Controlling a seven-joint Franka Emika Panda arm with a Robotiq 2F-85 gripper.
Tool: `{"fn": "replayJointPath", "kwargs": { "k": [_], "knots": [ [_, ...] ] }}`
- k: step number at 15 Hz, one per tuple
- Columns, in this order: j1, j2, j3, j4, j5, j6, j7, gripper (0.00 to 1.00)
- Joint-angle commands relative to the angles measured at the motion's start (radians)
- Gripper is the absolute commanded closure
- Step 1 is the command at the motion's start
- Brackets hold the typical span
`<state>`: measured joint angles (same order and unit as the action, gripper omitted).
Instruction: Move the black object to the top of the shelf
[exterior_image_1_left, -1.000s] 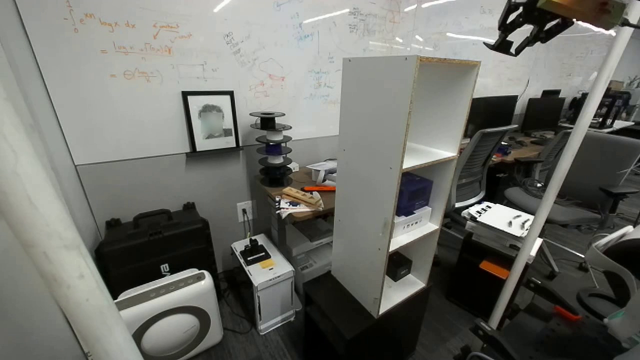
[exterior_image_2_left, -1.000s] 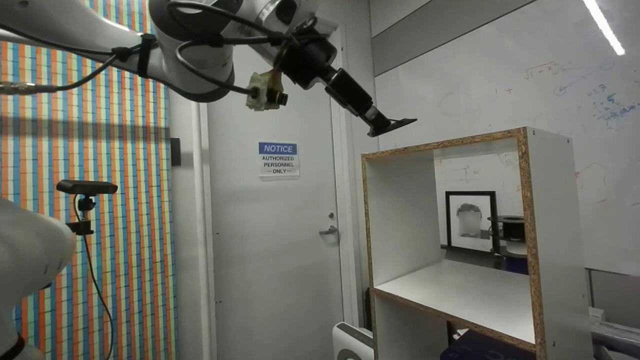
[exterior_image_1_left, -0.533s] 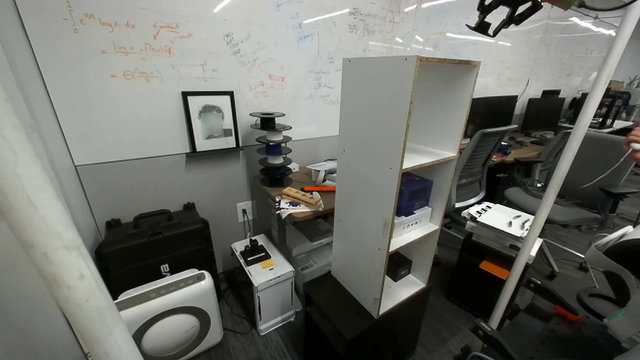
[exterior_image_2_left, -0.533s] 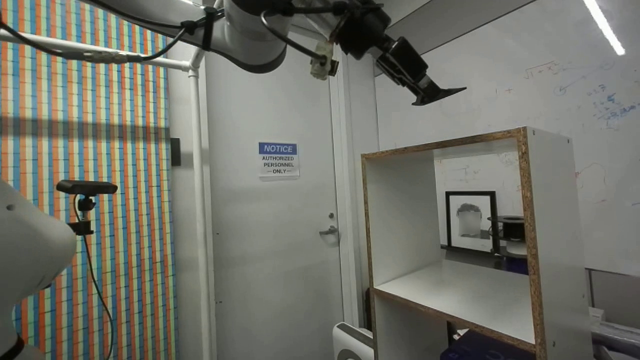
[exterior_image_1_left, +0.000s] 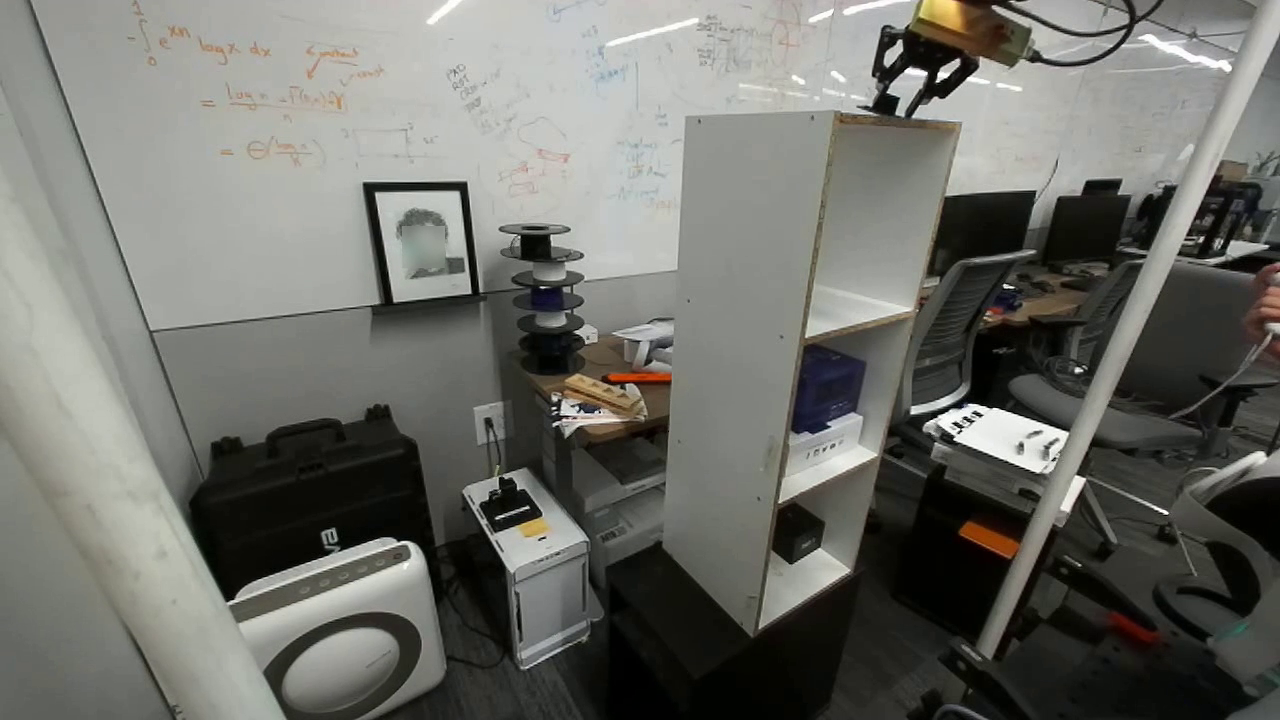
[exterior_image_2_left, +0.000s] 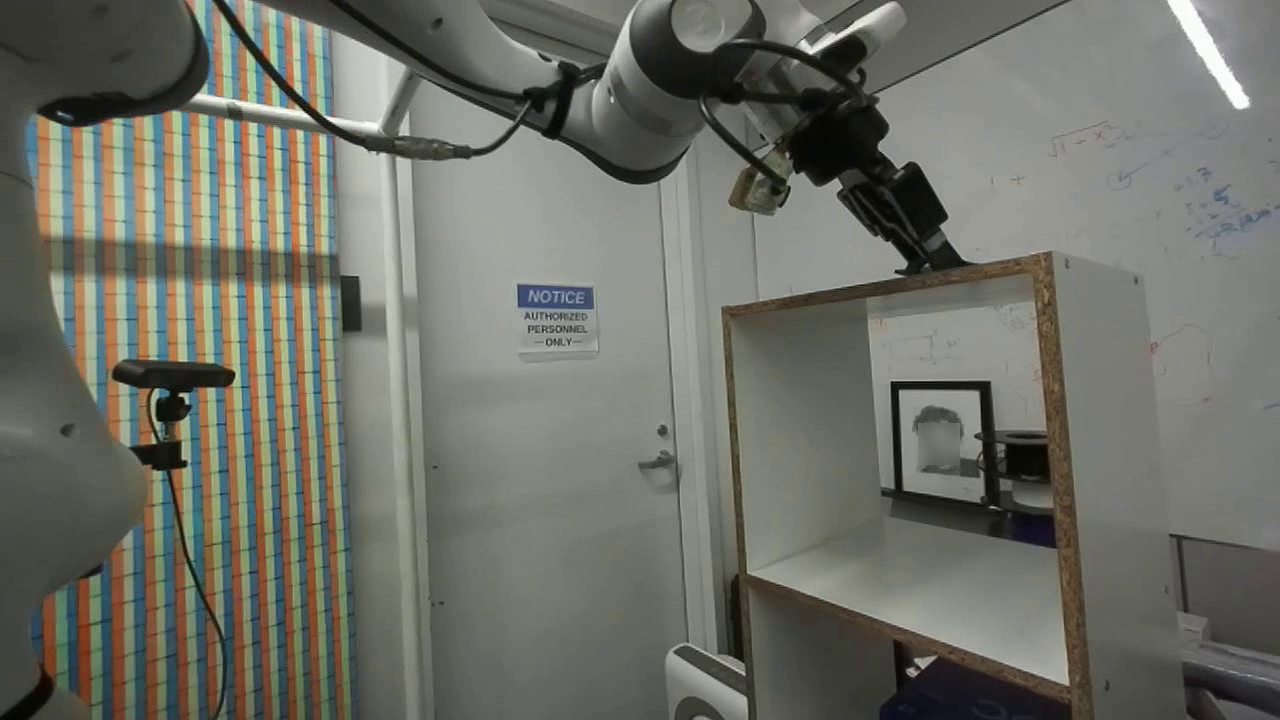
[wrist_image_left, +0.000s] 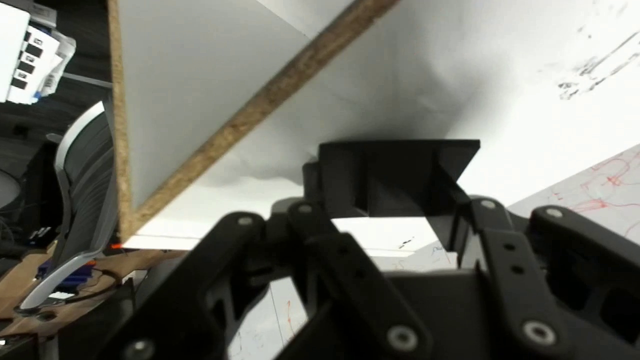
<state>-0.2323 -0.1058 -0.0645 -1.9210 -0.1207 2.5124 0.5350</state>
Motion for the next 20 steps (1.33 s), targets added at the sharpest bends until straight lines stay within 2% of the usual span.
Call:
{"fn": "replayJointPath", "kwargs": {
  "k": [1, 2, 5, 10, 13, 16, 20],
  "knots": [
    [0.039, 0.083, -0.007, 0.130, -0.014, -0.078, -0.003, 0.25],
    [0.047, 0.082, -0.010, 0.135, -0.024, -0.091, -0.005, 0.24],
    [0.066, 0.032, -0.010, 0.101, -0.061, -0.145, -0.010, 0.01],
    [0.095, -0.109, 0.004, -0.037, -0.046, -0.239, -0.085, 0.00],
    [0.125, -0.203, -0.005, -0.160, 0.049, -0.350, -0.233, 0.00],
    [0.128, -0.294, -0.029, -0.263, 0.111, -0.397, -0.361, 0.00],
    [0.119, -0.380, -0.063, -0.392, 0.099, -0.573, -0.548, 0.00]
  ]
}}
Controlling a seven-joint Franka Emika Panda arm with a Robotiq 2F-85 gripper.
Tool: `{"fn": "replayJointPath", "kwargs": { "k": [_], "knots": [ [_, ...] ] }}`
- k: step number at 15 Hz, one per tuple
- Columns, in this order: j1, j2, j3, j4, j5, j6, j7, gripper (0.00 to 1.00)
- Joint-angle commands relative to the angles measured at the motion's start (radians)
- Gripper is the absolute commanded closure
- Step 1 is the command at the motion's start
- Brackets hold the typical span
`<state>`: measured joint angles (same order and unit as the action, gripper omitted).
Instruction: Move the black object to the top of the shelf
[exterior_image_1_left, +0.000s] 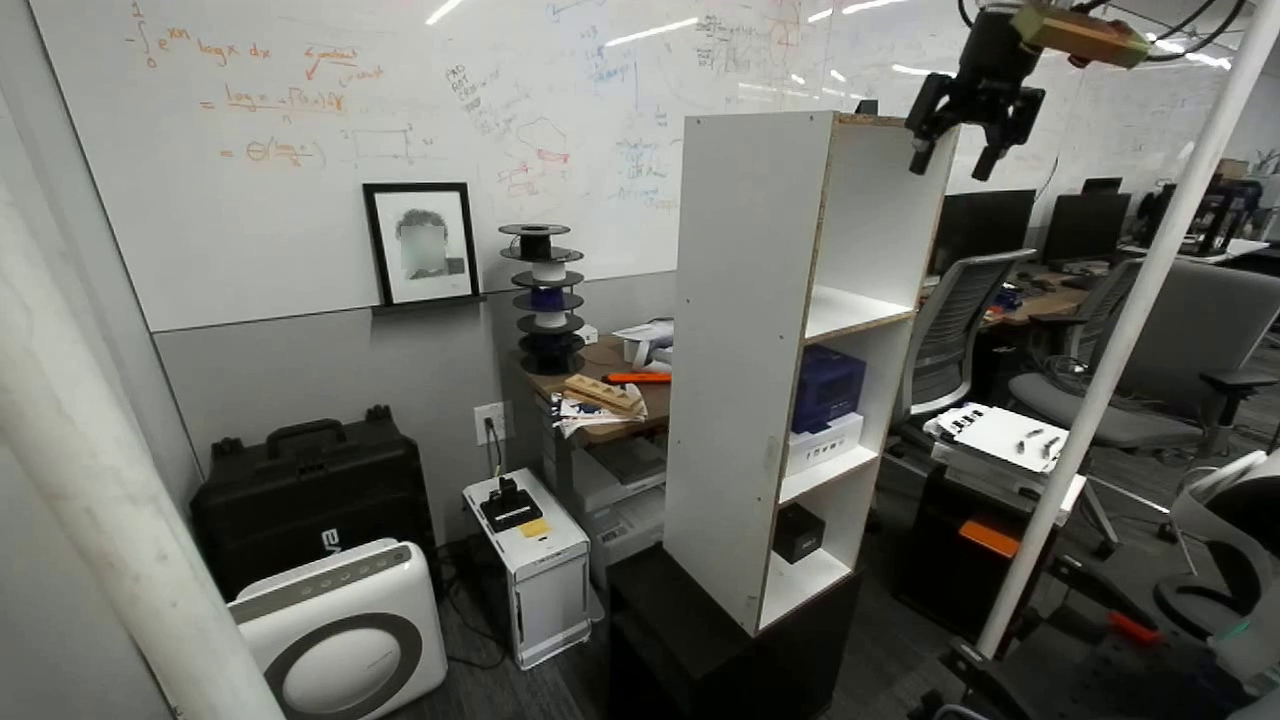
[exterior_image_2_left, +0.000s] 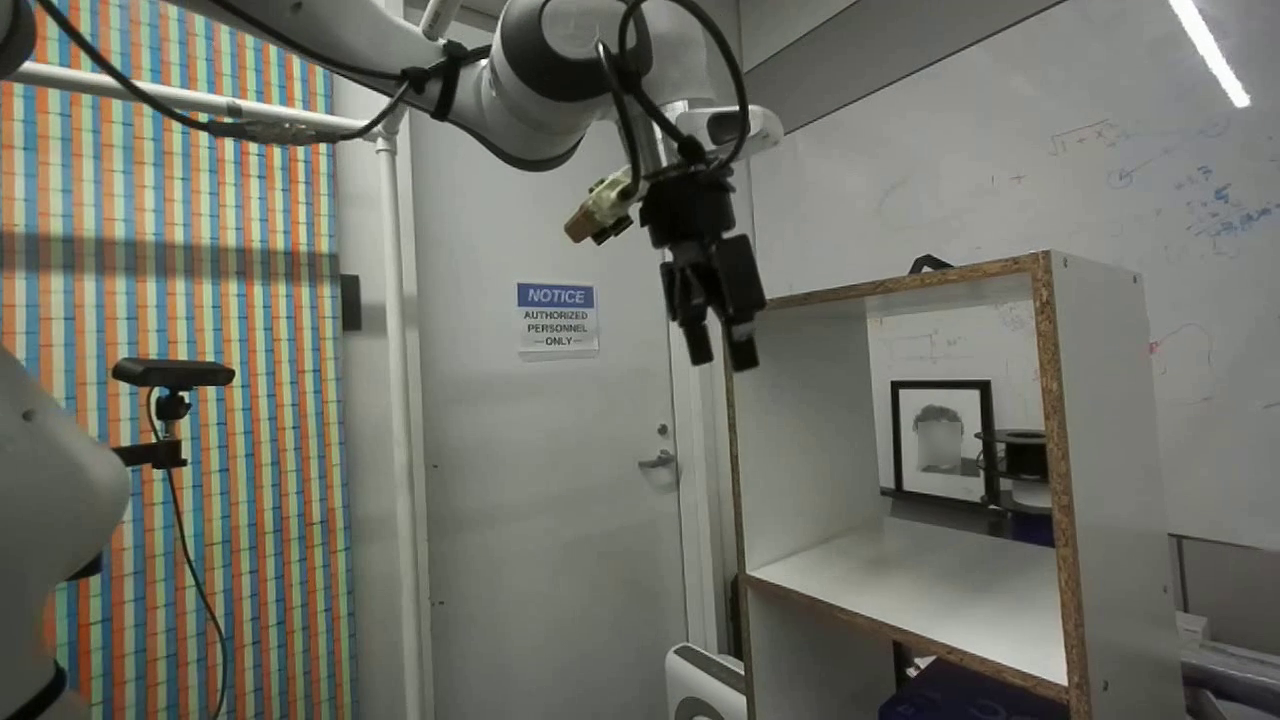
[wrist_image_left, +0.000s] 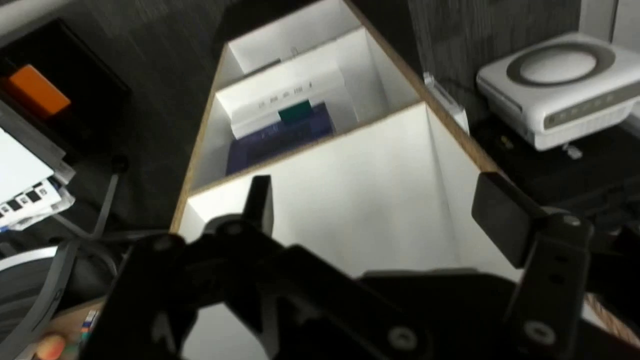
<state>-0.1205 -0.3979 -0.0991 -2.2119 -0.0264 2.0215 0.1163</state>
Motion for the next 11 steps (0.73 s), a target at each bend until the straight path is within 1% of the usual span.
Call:
{"fn": "replayJointPath", "kwargs": {
  "k": [1, 2, 3, 6, 11],
  "knots": [
    [0.005, -0.099, -0.037, -0.126, -0.005, -0.119, -0.170, 0.00],
    [-0.001, -0.104, -0.044, -0.153, -0.018, -0.139, -0.197, 0.00],
    [-0.003, -0.054, -0.029, -0.096, -0.004, -0.111, -0.134, 0.00],
    [-0.004, -0.075, -0.044, -0.147, -0.007, -0.127, -0.177, 0.00],
    [-0.003, -0.076, -0.044, -0.149, -0.007, -0.127, -0.183, 0.00]
  ]
}}
